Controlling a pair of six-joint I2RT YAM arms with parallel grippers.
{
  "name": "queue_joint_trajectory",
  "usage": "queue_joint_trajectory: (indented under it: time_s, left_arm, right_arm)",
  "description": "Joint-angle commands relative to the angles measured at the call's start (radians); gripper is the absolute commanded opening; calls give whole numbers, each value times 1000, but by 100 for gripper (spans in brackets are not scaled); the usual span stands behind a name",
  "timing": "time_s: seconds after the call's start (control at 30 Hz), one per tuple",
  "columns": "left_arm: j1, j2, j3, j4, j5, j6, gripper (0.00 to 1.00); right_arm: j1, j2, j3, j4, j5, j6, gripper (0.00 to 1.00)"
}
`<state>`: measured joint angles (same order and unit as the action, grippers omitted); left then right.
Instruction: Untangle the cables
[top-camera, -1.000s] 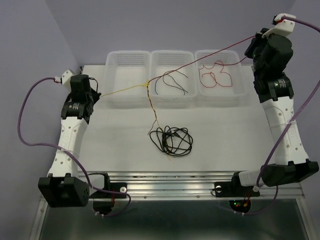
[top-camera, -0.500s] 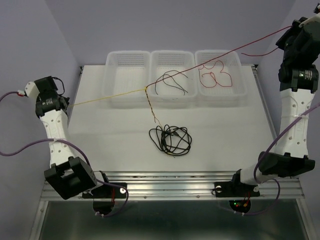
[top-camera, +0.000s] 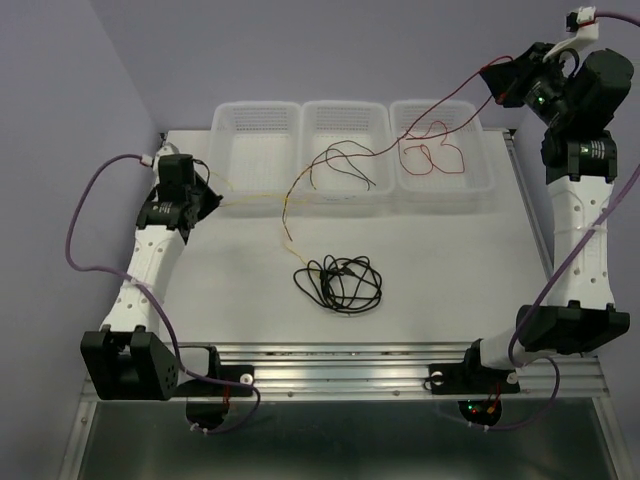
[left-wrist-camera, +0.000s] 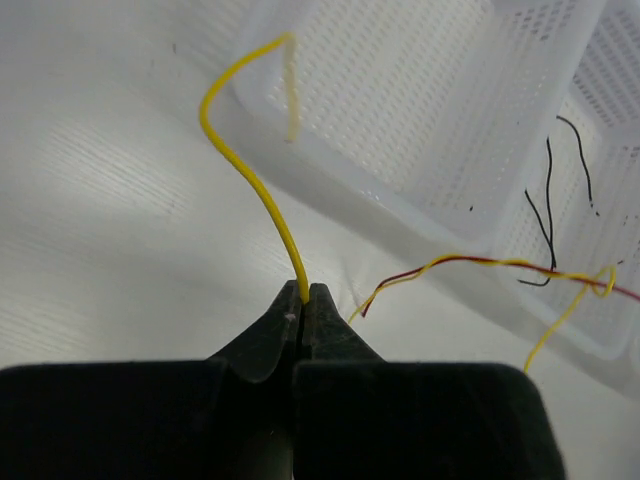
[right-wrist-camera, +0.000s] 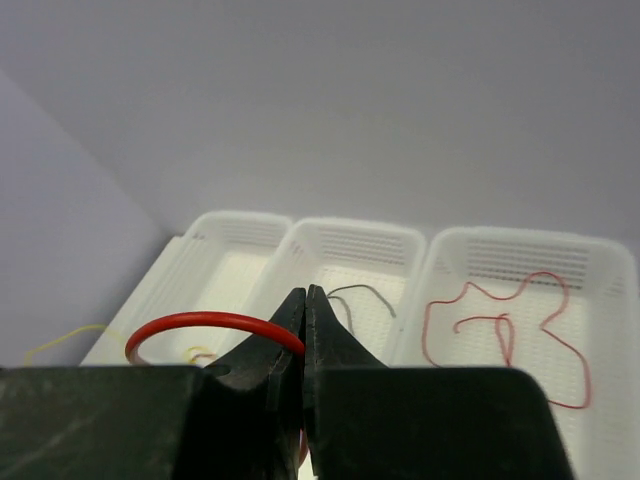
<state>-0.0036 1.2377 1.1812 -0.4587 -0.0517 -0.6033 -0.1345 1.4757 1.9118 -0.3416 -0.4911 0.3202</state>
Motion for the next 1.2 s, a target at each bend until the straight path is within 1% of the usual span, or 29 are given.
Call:
queue_joint_trajectory:
  time_s: [0.0, 0.03, 0.07, 0.1, 0.13, 0.17, 0.2, 0.23, 0.27, 0.37, 0.43, 0.53, 0.57, 0.6, 0.63, 0.7, 0.73, 0.77, 0.8, 0.83, 0.87, 0.9, 1.0, 1.03, 1.17]
  left_arm:
    - [-53, 17, -119, 47, -19, -49, 7]
    - [-61, 26, -171, 57, -14, -56, 14]
    - [-68, 31, -198, 64, -11, -68, 31]
    - [-88, 40, -221, 81, -1, -75, 40]
    - [-105, 43, -242, 87, 4, -78, 46]
    - [-125, 48, -274, 95, 3, -82, 59]
    - [-150, 49, -287, 94, -2, -84, 65]
    - [-200, 48, -304, 91, -8, -84, 96]
    - [-228, 45, -310, 86, -20, -90, 99]
    - [-312, 17, -304, 52, -72, -111, 99]
    - [-344, -10, -275, 40, -100, -116, 99]
    - [-426, -35, -246, 90, -123, -73, 99]
    - [-456, -40, -236, 150, -81, -55, 99]
    - [-467, -40, -236, 187, -80, -32, 99]
    - [-479, -38, -236, 221, -12, -17, 99]
    - [-510, -27, -224, 306, 29, 37, 99]
    - [-553, -8, -216, 331, 42, 68, 99]
    - [-574, 8, -192, 350, 41, 132, 99]
    - [-622, 43, -178, 380, 18, 160, 99]
    - [-645, 61, -163, 400, 10, 195, 99]
    - [-668, 84, -135, 444, 6, 271, 99]
    - [-709, 130, -124, 460, -22, 302, 99]
    - [-753, 216, -37, 512, -42, 396, 99]
    - [-768, 276, -11, 522, -43, 411, 99]
    - [-773, 422, 139, 548, -37, 438, 99]
  right_arm:
    - [50, -38, 9, 115, -210, 39, 1]
    - [50, -40, 10, 127, -234, 49, 1]
    - [61, -41, 10, 136, -244, 56, 1]
    - [71, -41, 13, 151, -271, 68, 1]
    - [72, -43, 12, 159, -283, 72, 1]
    - [81, -43, 13, 165, -293, 75, 1]
    - [91, -41, 15, 173, -300, 76, 1]
    - [92, -41, 15, 173, -306, 79, 1]
    - [92, -41, 13, 174, -308, 80, 1]
    - [104, -41, 15, 182, -331, 91, 1]
    - [113, -41, 18, 194, -354, 108, 1]
    - [122, -41, 30, 204, -389, 121, 1]
    - [122, -45, 38, 205, -397, 126, 1]
    - [122, -48, 39, 207, -405, 131, 1]
    - [122, -51, 39, 214, -414, 138, 1]
    - [122, -55, 41, 216, -426, 152, 1]
    - [122, -58, 39, 225, -429, 161, 1]
    - [122, -60, 36, 234, -444, 184, 1]
    - [131, -61, 21, 249, -452, 204, 1]
    - [131, -64, 12, 281, -469, 227, 1]
    - [131, -66, 6, 297, -477, 243, 1]
    - [131, -64, 0, 318, -481, 261, 1]
    - [131, -57, 13, 322, -495, 284, 1]
    - [131, -48, 27, 320, -504, 296, 1]
    - [131, -34, 50, 329, -530, 339, 1]
